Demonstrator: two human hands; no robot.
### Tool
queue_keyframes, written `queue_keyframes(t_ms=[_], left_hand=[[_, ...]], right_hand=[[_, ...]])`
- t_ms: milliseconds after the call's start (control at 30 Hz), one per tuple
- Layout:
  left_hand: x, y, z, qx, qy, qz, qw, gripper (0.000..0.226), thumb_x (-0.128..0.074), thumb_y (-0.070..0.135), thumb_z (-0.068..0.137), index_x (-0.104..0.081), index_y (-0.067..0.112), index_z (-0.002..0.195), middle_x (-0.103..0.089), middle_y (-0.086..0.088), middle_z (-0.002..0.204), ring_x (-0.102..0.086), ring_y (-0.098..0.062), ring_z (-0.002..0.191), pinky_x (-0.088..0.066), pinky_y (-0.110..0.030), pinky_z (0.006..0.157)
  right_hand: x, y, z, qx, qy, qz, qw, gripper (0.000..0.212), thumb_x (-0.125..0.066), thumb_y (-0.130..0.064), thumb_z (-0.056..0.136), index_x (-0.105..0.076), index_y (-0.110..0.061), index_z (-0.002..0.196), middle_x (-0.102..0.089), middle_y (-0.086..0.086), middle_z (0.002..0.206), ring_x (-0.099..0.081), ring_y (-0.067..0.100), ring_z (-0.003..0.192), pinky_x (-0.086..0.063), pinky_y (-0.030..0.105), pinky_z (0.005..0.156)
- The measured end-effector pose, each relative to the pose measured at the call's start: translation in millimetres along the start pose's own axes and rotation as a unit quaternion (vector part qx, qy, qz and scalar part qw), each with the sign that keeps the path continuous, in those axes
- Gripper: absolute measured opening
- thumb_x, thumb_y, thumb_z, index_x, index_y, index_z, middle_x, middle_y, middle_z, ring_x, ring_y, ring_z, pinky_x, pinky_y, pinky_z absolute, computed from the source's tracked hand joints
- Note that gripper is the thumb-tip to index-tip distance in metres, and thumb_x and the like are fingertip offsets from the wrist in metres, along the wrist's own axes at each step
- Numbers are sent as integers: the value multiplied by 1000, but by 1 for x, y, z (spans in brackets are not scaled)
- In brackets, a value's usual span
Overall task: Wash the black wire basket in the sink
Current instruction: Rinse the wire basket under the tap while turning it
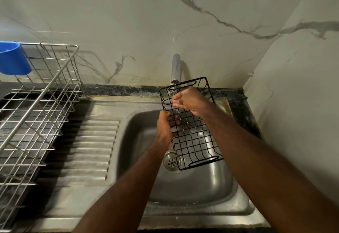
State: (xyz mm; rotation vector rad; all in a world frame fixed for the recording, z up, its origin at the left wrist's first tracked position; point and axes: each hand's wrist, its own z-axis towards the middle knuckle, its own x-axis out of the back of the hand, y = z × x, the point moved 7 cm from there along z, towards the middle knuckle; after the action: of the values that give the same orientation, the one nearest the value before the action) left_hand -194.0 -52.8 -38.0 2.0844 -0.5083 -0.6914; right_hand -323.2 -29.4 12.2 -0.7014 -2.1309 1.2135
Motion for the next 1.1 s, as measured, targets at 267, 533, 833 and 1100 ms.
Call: queue_keyframes(t_ms=[267,533,833,1100], left_hand=[[6,-7,0,11,20,-41,999,38,-37,40,93,-63,14,100,-64,-12,97,-58,-28,94,-48,-46,82],[28,-29,1,22,63,-104,992,22,-36,33,94,-53,19,96,-63,-7,102,-59,-23,95,-49,-49,84],[50,-47,-11,22,124,-176,976,20,-34,29,95,-49,16,94,-61,-8,102,-59,-26,99,-49,-61,97],[60,-56,-18,39,145,-210,966,18,-37,26,91,-48,17,79,-55,-4,87,-52,-25,90,-45,-58,99]], right_hand=[[11,-10,-16,36,5,-66,997,24,-51,18,88,-64,13,107,-66,25,108,-69,31,100,-59,25,78],[55,-35,-72,205,108,-170,958,13,-63,-10,92,-71,-8,103,-72,3,86,-70,12,75,-59,21,66],[107,43,-89,113,226,-171,952,32,-62,-40,92,-69,-12,105,-71,2,96,-63,4,78,-48,12,64],[78,91,-91,87,121,-160,976,20,-59,-32,95,-67,-21,110,-70,-1,95,-66,12,90,-55,34,84]])
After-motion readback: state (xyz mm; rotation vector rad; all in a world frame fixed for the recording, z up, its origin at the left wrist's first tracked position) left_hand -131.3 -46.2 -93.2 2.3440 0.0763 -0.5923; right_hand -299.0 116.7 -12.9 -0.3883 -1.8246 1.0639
